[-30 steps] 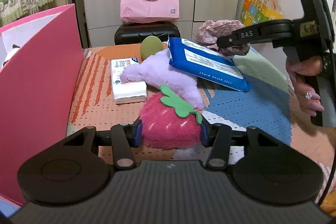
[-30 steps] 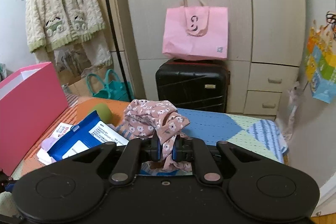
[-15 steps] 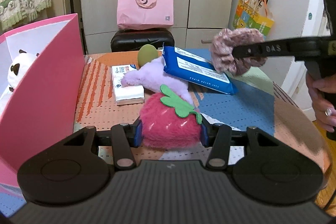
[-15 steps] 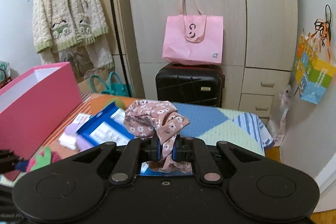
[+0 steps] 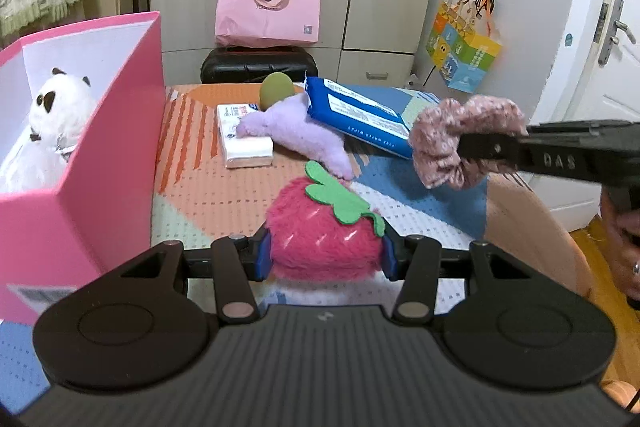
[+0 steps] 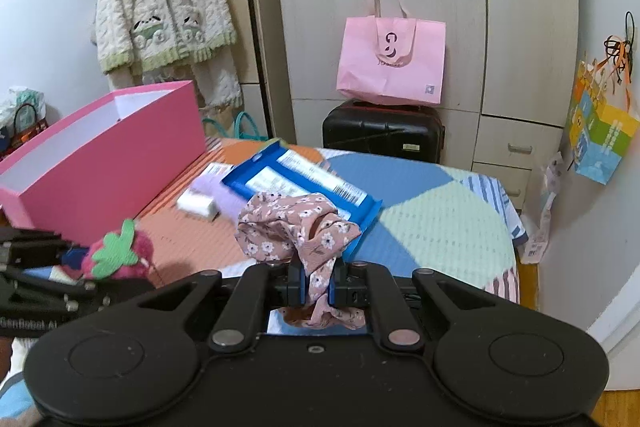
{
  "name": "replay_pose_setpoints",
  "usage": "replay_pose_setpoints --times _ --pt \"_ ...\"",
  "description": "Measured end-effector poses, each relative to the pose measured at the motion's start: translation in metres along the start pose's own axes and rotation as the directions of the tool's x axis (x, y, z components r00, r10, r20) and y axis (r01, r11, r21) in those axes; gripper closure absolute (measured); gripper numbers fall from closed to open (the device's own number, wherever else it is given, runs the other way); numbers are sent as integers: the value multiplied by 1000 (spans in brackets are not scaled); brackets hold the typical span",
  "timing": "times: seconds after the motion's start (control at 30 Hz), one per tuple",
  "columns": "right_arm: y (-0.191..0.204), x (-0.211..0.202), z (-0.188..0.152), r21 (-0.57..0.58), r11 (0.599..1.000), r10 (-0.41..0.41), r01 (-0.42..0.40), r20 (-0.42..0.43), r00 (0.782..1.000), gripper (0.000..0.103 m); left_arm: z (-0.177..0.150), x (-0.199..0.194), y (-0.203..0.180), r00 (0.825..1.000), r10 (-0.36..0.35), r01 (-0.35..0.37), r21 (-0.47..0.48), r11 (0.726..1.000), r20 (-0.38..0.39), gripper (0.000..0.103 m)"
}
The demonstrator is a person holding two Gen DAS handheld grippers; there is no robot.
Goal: Organize soft objects
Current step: 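Carry the strawberry plush in the left tool and scrunchie in the right tool over the pink box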
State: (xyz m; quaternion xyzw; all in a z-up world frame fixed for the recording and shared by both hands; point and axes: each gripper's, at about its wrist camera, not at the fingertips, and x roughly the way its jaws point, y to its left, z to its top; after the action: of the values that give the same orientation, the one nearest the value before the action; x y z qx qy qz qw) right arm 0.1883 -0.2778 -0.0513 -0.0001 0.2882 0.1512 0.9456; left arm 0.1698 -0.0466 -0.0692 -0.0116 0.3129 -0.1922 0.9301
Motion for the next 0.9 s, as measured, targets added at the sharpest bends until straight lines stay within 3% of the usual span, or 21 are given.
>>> replay_pose_setpoints --times 0.43,0.73,0.9 --pt "32 -39 -27 41 993 111 -108 -86 990 91 -19 -32 10 994 -51 50 -7 999 -100 55" --pt "64 -44 -38 79 974 223 -212 -181 958 90 -26 -60 25 988 -60 60 -3 998 -139 54" --pt "85 -45 -31 80 955 296 -285 -222 929 90 -26 -74 36 984 -47 53 25 998 -170 54"
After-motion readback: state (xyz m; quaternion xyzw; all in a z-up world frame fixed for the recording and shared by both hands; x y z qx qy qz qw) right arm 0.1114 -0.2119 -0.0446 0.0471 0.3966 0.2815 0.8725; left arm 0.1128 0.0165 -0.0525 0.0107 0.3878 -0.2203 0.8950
